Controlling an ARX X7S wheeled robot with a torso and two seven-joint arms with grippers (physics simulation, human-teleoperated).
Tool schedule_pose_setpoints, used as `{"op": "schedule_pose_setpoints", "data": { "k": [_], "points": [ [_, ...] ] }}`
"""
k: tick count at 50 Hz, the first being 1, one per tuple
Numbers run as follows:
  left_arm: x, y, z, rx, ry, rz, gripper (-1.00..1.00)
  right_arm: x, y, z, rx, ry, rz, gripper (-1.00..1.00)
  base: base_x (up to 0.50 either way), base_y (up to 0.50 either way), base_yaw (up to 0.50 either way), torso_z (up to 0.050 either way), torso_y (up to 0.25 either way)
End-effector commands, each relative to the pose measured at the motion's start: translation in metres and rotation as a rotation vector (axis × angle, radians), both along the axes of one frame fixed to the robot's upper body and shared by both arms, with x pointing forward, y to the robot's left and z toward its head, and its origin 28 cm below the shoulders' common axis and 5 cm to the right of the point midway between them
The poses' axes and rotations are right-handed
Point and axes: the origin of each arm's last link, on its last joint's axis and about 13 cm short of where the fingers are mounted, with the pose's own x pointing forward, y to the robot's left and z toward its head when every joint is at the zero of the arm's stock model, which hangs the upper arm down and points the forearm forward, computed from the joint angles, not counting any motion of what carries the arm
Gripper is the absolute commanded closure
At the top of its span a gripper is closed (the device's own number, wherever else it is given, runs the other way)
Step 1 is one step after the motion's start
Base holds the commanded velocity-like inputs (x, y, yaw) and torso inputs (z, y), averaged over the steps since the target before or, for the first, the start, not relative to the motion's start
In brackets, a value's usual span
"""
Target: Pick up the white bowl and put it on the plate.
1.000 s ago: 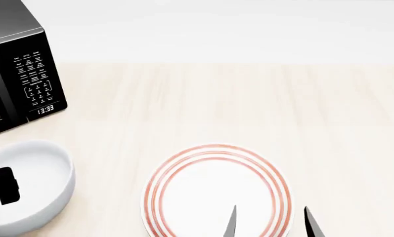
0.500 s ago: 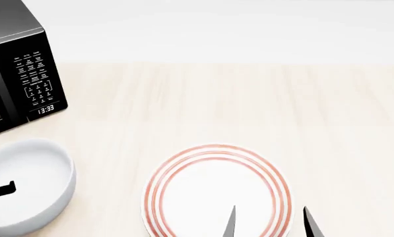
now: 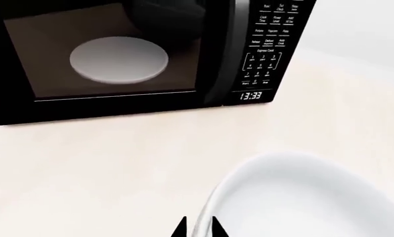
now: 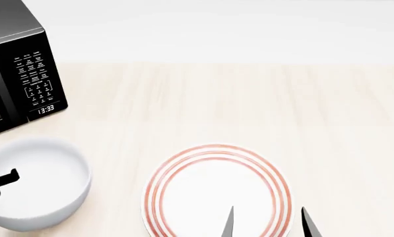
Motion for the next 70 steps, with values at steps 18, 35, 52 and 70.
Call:
{"op": "schedule_pose_setpoints", "data": {
  "k": [18,35,52,70],
  "points": [
    [-0.011,-0.035,0.074,-0.048,-0.166,-0.174,1.00,0.001,0.001,0.000,-0.002,0.001,0.004,-1.00,0.00,0.00,0.00,0.000,0.000],
    [0.006,-0.084,0.083,-0.053,-0.156,-0.337,1.00,0.001,0.001,-0.001,-0.001,0.002,0.005,-1.00,0.00,0.00,0.00,0.000,0.000],
    [0.016,-0.127,0.076,-0.073,-0.137,-0.448,1.00,0.001,0.001,-0.003,-0.001,0.009,0.010,-1.00,0.00,0.00,0.00,0.000,0.001],
    [0.032,-0.157,0.069,-0.086,-0.129,-0.502,1.00,0.002,-0.001,-0.006,0.003,0.016,0.006,-1.00,0.00,0.00,0.00,0.000,0.000]
  ]
}}
